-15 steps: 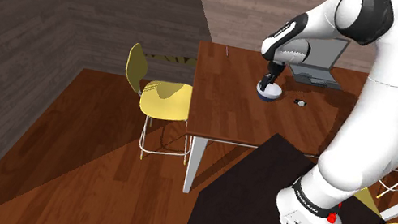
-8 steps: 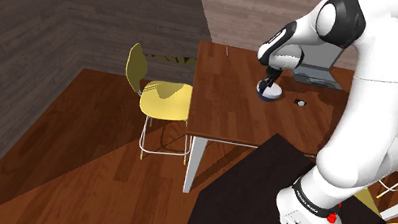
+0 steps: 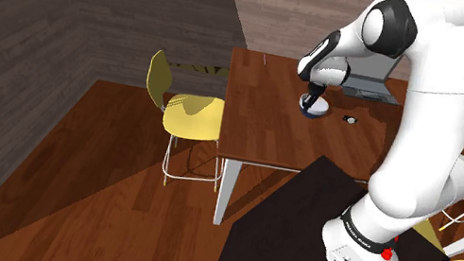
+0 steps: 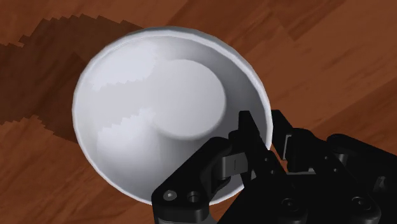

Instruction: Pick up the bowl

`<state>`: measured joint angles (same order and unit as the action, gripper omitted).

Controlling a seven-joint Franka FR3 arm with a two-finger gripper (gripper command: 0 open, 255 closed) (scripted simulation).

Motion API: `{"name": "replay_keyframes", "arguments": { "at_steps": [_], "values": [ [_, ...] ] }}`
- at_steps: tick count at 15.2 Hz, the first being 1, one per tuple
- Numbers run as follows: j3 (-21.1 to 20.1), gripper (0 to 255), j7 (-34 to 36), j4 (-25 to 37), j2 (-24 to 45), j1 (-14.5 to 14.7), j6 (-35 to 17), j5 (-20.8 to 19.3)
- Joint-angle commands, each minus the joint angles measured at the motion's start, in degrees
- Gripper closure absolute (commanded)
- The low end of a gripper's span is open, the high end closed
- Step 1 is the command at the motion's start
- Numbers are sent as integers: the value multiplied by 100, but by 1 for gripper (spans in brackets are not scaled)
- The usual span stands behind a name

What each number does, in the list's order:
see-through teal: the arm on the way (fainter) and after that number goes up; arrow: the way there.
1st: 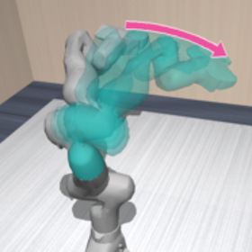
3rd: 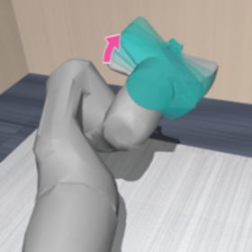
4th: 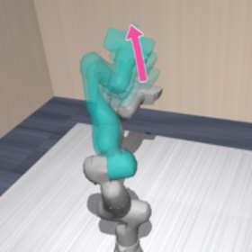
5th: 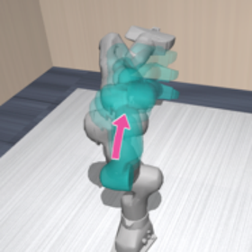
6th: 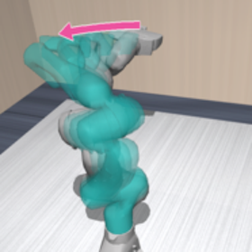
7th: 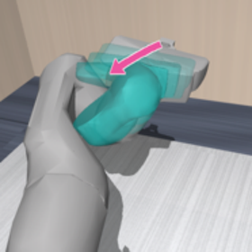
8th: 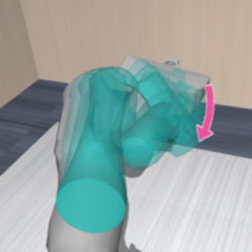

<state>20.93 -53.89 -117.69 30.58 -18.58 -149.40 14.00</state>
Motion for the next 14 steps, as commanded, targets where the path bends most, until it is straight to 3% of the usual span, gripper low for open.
{"name": "replay_keyframes", "arguments": {
  "at_steps": [1,7,14],
  "values": [
    [-1,255,-1,0,2,-1,-3,1],
    [-1,255,7,-6,-2,6,-4,0],
    [199,255,147,-46,-439,160,381,-233]
  ]
}}
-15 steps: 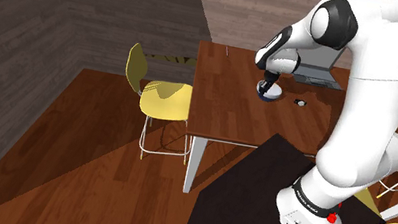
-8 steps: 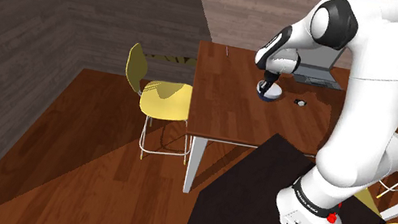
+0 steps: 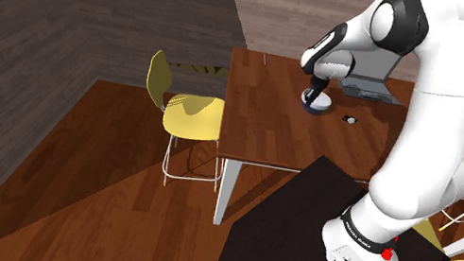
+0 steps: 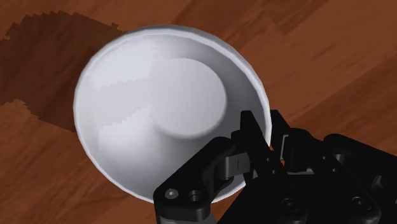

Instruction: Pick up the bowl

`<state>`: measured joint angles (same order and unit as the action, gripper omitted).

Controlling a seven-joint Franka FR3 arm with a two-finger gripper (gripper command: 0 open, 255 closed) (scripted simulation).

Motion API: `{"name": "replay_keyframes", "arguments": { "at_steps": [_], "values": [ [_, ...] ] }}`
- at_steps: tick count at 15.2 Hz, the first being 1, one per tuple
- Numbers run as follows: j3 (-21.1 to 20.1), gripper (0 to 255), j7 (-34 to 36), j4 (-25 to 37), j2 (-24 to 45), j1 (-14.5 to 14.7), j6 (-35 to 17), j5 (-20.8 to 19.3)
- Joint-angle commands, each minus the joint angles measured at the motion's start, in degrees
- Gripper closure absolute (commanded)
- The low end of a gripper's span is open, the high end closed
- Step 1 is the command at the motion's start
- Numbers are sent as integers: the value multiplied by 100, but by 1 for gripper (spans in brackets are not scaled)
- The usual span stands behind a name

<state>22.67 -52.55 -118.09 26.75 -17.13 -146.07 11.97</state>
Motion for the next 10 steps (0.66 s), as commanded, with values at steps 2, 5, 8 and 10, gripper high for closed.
{"name": "replay_keyframes", "arguments": {
  "at_steps": [2,5,8,10],
  "values": [
    [77,255,54,-6,-177,55,162,-99],
    [150,255,117,3,-353,112,338,-203],
    [217,255,179,24,-523,163,519,-308],
    [219,255,182,25,-532,165,528,-313]
  ]
}}
